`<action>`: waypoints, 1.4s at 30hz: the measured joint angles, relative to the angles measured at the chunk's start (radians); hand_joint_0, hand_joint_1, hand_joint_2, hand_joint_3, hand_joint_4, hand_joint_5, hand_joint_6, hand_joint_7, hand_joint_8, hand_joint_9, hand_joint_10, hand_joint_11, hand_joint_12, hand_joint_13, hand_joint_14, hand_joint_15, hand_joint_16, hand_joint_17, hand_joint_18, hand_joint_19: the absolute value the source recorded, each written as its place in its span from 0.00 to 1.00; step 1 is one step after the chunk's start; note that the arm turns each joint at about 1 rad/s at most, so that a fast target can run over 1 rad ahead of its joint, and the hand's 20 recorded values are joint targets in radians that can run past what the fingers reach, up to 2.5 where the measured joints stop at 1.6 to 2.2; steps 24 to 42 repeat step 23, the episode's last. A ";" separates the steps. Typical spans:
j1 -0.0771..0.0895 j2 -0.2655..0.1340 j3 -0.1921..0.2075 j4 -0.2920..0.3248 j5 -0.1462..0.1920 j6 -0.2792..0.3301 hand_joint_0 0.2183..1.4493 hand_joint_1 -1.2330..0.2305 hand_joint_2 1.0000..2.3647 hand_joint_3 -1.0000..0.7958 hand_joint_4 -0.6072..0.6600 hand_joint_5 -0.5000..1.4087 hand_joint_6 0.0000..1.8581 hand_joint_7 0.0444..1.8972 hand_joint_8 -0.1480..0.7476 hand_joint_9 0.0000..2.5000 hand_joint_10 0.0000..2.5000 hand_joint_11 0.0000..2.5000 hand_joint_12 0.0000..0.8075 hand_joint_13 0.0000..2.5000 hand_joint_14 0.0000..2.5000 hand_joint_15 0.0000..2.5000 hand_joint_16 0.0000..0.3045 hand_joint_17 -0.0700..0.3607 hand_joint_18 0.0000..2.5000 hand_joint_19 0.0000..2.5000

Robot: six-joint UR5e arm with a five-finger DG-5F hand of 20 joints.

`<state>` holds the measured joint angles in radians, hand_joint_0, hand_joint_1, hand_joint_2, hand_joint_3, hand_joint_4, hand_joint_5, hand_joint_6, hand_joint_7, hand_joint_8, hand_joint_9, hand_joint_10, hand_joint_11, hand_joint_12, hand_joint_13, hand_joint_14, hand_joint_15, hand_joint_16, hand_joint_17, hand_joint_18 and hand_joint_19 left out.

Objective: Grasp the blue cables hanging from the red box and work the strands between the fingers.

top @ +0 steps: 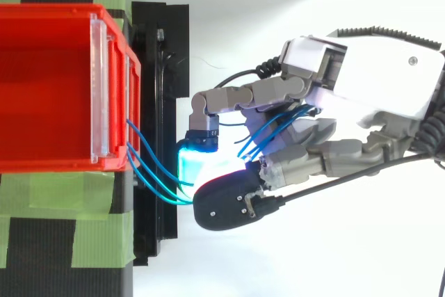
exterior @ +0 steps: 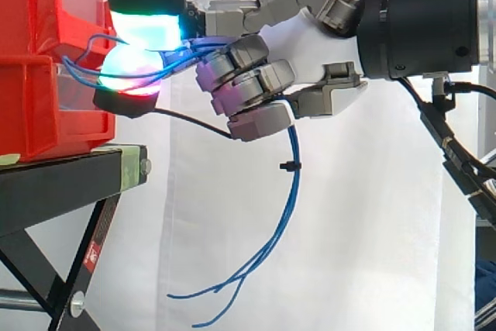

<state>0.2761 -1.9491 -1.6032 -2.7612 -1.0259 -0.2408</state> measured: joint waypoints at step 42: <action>0.000 0.000 0.000 0.000 0.000 0.000 0.55 0.36 0.02 0.36 0.59 0.57 0.00 0.81 0.57 0.33 1.00 0.92 0.50 0.40 1.00 0.58 0.19 0.47 0.56 0.59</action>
